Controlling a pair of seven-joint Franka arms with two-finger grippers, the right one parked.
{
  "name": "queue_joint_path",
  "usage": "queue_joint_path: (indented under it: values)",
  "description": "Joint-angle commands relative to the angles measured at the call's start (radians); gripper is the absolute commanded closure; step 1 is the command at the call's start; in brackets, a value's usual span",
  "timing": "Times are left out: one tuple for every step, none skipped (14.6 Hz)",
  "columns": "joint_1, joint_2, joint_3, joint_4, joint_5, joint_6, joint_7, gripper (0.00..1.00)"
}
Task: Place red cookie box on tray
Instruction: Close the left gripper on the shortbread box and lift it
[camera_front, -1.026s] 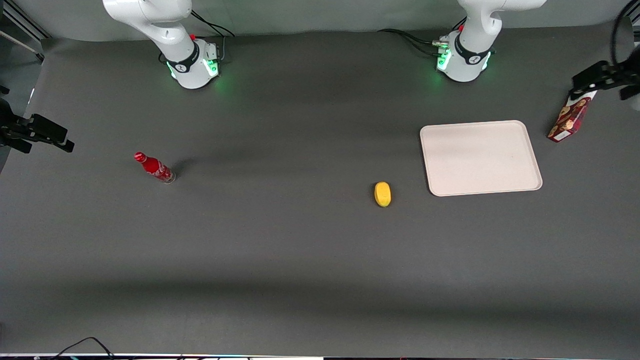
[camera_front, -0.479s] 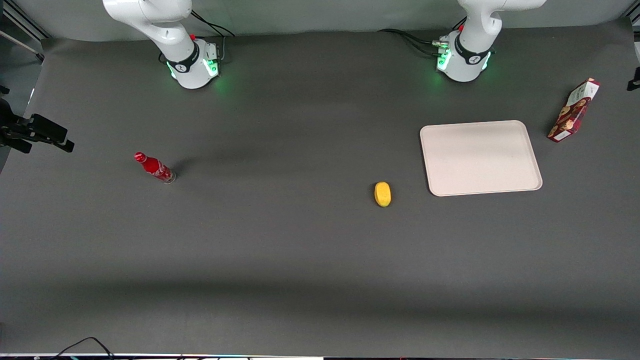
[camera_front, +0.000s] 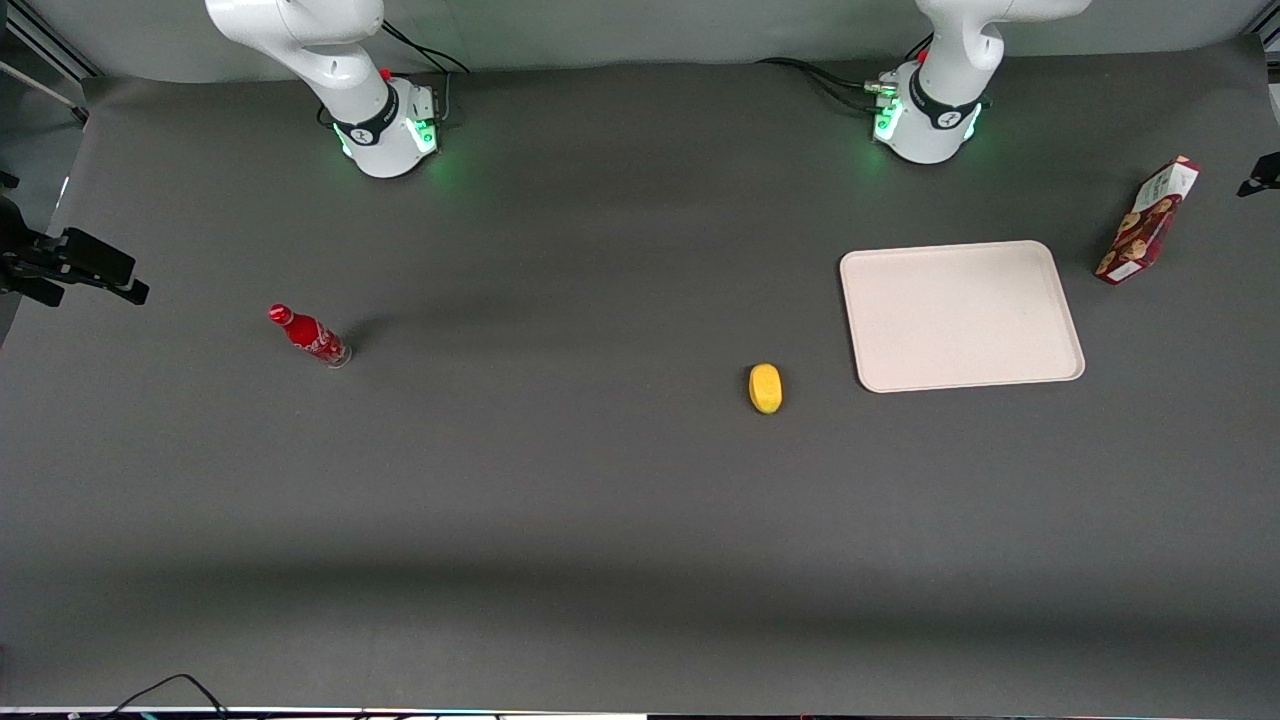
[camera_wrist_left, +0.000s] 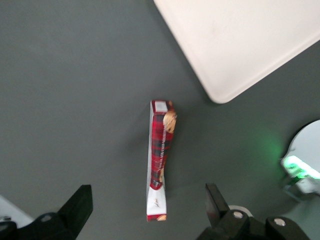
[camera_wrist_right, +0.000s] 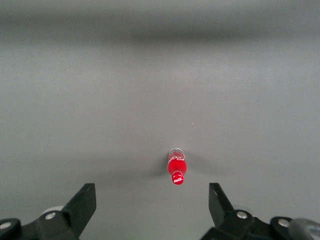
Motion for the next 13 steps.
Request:
queue_joint_path:
  values:
    - [-0.011,-0.025,0.137,-0.233,0.015,0.284,0.15,0.0]
    - [-0.011,-0.02,0.163,-0.28,0.015,0.35,0.165,0.0]
    - [-0.011,-0.02,0.18,-0.32,0.015,0.396,0.167,0.0]
    - [-0.011,-0.019,0.189,-0.36,0.015,0.445,0.181,0.0]
    - [-0.009,-0.013,0.198,-0.399,0.015,0.511,0.21,0.0]
    - [-0.009,0.012,0.21,-0.42,0.015,0.559,0.225,0.0]
    - [-0.009,0.045,0.212,-0.428,0.015,0.594,0.245,0.0]
    - [-0.008,0.072,0.214,-0.431,0.007,0.643,0.285,0.0]
    - [0.0,0.099,0.223,-0.442,-0.008,0.692,0.319,0.0]
    - [0.002,0.116,0.235,-0.462,-0.026,0.729,0.326,0.0]
    - [0.002,0.128,0.235,-0.48,-0.036,0.757,0.327,0.0]
    - [0.002,0.141,0.235,-0.492,-0.037,0.769,0.327,0.0]
    - [0.002,0.153,0.235,-0.508,-0.04,0.785,0.327,0.0]
